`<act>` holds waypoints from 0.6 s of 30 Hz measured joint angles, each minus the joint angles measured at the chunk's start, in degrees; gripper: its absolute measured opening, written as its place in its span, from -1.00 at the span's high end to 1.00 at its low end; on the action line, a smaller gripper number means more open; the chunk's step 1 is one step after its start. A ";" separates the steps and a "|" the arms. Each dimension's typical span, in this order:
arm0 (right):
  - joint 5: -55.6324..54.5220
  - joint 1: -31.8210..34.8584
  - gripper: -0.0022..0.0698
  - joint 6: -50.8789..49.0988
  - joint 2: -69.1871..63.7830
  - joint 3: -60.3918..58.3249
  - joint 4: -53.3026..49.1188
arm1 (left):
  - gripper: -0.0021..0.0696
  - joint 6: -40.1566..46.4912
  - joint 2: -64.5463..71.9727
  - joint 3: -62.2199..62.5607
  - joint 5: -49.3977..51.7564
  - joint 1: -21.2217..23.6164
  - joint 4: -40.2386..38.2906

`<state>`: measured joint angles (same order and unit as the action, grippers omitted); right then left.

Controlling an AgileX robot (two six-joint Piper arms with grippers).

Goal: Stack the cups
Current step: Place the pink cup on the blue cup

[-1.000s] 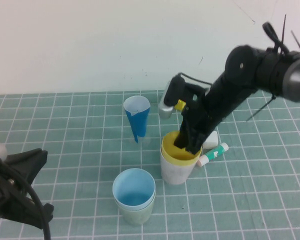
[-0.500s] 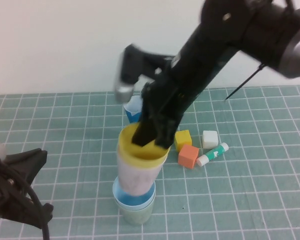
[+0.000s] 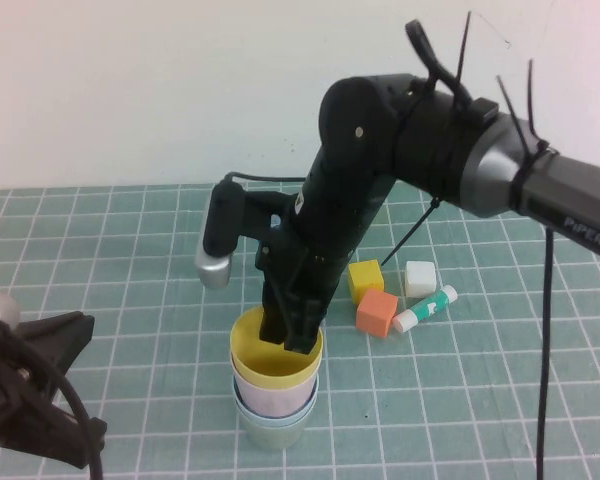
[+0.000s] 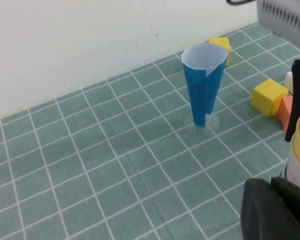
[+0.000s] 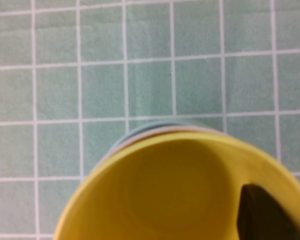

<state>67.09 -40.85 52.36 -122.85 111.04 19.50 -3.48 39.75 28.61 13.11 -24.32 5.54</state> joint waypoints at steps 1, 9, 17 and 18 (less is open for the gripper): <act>-0.14 0.00 0.75 -0.26 -0.38 0.00 0.00 | 0.94 0.00 0.00 0.00 0.10 0.00 0.00; -0.83 0.00 0.18 -4.12 -0.93 1.53 -0.13 | 0.94 0.00 0.00 0.00 0.00 0.00 0.00; 3.15 0.00 0.76 -4.47 2.42 10.13 -2.50 | 0.94 0.00 -2.41 0.00 -2.02 0.00 2.31; 3.27 0.00 0.81 -4.47 3.65 10.62 -3.25 | 0.94 0.00 -3.58 0.00 -2.02 0.00 3.46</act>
<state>70.35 -40.85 47.89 -119.19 121.66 16.26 -3.48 36.17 28.61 11.09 -24.32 9.00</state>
